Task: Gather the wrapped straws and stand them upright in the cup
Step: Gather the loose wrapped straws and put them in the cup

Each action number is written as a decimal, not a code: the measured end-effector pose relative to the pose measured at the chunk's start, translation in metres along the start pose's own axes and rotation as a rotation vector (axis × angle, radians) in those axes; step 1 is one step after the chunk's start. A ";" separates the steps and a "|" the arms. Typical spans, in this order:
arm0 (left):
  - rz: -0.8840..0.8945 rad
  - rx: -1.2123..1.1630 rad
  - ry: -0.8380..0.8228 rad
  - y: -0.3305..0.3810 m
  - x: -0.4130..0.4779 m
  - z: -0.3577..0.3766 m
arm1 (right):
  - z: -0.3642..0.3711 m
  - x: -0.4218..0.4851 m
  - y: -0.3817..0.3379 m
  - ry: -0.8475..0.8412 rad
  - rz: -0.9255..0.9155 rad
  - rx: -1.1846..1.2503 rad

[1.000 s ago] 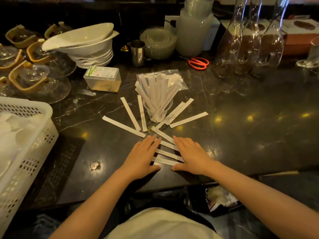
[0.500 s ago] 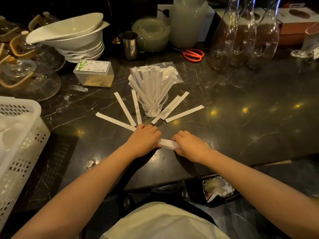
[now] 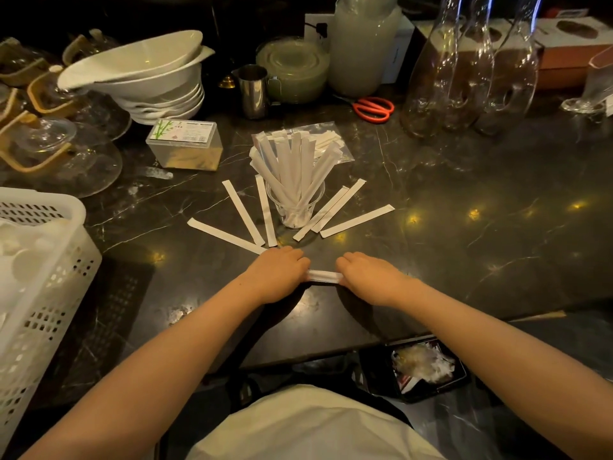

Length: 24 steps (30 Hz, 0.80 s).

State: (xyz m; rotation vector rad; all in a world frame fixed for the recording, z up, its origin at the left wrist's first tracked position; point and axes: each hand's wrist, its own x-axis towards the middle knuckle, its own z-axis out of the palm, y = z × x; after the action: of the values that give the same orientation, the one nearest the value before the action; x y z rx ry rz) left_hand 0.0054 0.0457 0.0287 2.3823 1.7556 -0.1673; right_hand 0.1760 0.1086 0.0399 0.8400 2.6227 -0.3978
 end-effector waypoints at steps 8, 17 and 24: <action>-0.284 -0.579 0.187 -0.012 -0.025 -0.052 | -0.027 -0.008 0.000 0.064 -0.070 0.421; -0.364 -1.684 0.619 0.004 -0.043 -0.070 | -0.051 -0.010 -0.041 0.266 -0.173 1.063; -0.541 -1.817 0.580 0.029 -0.033 -0.046 | -0.036 -0.003 -0.060 0.128 -0.123 1.125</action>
State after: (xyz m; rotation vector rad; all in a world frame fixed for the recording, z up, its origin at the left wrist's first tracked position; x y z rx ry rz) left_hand 0.0222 0.0158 0.0819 0.6017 1.3772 1.4410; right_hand 0.1329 0.0738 0.0828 0.9871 2.4194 -1.9922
